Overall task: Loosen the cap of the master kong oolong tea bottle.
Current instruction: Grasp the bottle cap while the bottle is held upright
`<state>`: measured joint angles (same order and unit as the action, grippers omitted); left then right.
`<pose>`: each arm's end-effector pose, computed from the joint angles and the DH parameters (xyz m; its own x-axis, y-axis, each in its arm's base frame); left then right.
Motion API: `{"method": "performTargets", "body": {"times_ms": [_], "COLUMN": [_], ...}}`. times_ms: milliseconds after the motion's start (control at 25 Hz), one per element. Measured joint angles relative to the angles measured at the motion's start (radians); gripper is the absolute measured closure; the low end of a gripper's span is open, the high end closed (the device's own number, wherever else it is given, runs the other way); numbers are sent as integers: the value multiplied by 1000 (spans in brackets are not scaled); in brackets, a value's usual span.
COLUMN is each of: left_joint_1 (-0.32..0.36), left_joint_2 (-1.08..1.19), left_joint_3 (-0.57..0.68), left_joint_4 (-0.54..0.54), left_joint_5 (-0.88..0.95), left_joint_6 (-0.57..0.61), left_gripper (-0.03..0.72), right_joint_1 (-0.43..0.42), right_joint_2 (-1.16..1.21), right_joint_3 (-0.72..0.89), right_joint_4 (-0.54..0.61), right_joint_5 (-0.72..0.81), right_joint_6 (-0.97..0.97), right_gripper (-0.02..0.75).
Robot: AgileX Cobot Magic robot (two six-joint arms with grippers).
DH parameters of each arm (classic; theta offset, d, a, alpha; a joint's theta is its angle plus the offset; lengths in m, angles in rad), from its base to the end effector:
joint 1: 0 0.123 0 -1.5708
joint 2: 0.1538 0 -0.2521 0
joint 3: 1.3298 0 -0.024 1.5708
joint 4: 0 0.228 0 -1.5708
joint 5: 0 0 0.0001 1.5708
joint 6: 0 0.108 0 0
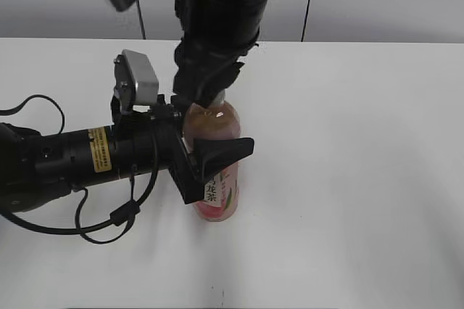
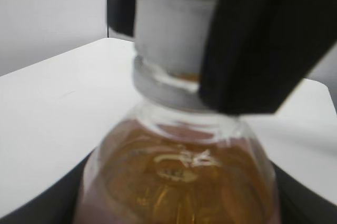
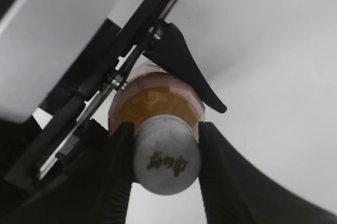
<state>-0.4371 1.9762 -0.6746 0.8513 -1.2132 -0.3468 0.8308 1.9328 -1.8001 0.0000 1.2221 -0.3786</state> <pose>0.2500 -0.2008 0.1191 -0.1128 0.0787 -0.9905 0.9349 0.3460 -0.0789 0.2598 0.2846 0.2528 -0.3250 -0.9041 -0.2774 -0.9240 0.3660 -0.1104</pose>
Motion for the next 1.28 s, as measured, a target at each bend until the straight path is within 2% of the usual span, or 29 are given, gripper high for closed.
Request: {"method": "performTargets", "body": {"times_ms": [280, 760, 1120, 1280], "left_joint_1": [0, 0, 0, 0], "left_joint_2": [0, 0, 0, 0], "left_joint_3": [0, 0, 0, 0], "left_joint_4": [7, 9, 11, 10], "left_joint_5": [0, 0, 0, 0], "left_joint_6": [7, 10, 8, 7], "left_gripper": [243, 243, 243, 243], "right_joint_1": [-1, -1, -1, 0], "right_joint_2": [-1, -3, -3, -3], "right_joint_3": [0, -1, -1, -1], "right_joint_4": [17, 18, 23, 23], "right_joint_5": [4, 8, 7, 6], "right_joint_6": [-475, -1039, -1580, -1756], "right_gripper": [458, 457, 457, 457]}}
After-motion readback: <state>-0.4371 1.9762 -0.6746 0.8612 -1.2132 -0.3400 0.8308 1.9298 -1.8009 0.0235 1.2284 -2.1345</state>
